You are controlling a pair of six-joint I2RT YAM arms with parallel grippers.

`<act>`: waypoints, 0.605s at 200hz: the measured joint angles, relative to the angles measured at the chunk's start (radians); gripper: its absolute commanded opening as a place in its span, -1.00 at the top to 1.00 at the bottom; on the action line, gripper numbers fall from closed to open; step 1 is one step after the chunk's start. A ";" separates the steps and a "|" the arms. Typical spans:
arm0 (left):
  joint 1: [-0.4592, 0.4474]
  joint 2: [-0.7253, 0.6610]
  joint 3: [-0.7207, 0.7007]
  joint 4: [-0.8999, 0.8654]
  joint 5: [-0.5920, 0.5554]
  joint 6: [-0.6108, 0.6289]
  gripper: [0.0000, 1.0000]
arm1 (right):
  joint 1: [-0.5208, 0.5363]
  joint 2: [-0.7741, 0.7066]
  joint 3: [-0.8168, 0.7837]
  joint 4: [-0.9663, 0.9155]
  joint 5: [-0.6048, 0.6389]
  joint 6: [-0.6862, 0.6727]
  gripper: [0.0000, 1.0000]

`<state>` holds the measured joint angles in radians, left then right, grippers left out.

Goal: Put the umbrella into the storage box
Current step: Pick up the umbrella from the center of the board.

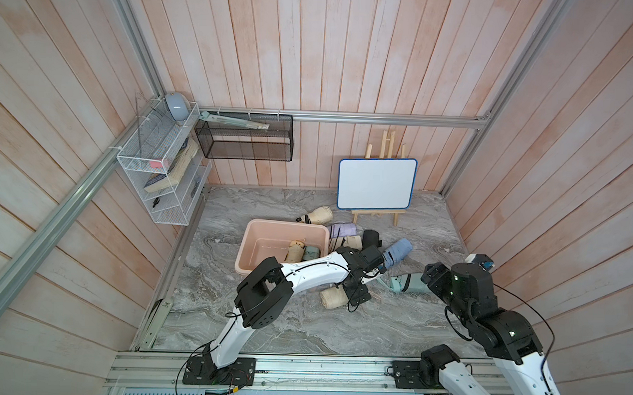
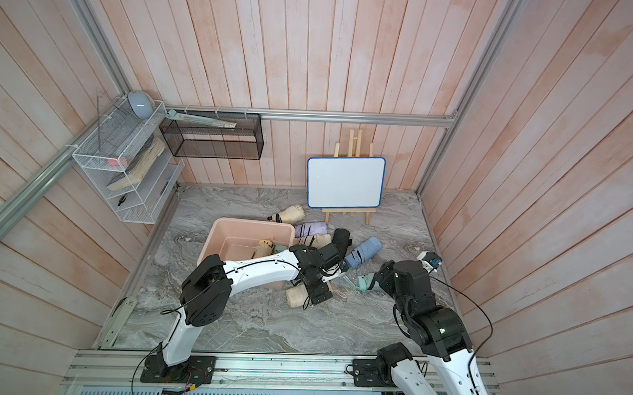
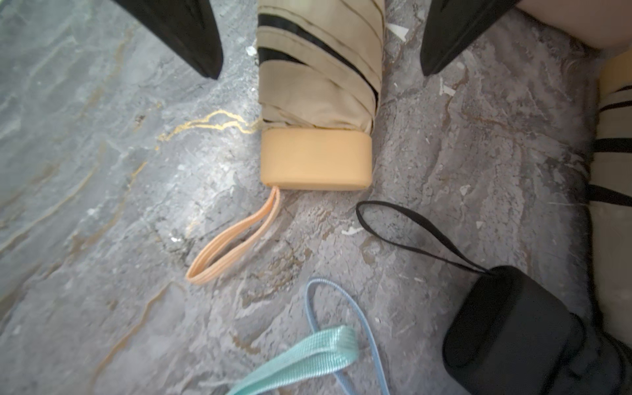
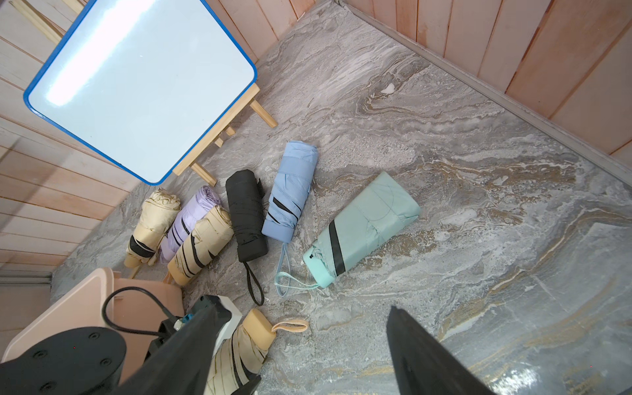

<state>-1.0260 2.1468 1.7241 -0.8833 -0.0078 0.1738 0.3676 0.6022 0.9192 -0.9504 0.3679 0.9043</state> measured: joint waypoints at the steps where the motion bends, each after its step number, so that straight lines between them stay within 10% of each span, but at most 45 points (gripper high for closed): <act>1: 0.000 0.001 0.001 -0.001 0.000 0.000 -0.92 | 0.000 0.000 0.000 0.000 0.000 0.000 -0.68; 121: 0.007 0.107 0.080 -0.114 0.017 0.031 -0.61 | 0.000 0.037 0.000 0.043 -0.003 -0.012 -0.67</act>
<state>-1.0191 2.2536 1.8038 -0.9977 0.0090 0.2050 0.3676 0.6392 0.9188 -0.9073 0.3649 0.8925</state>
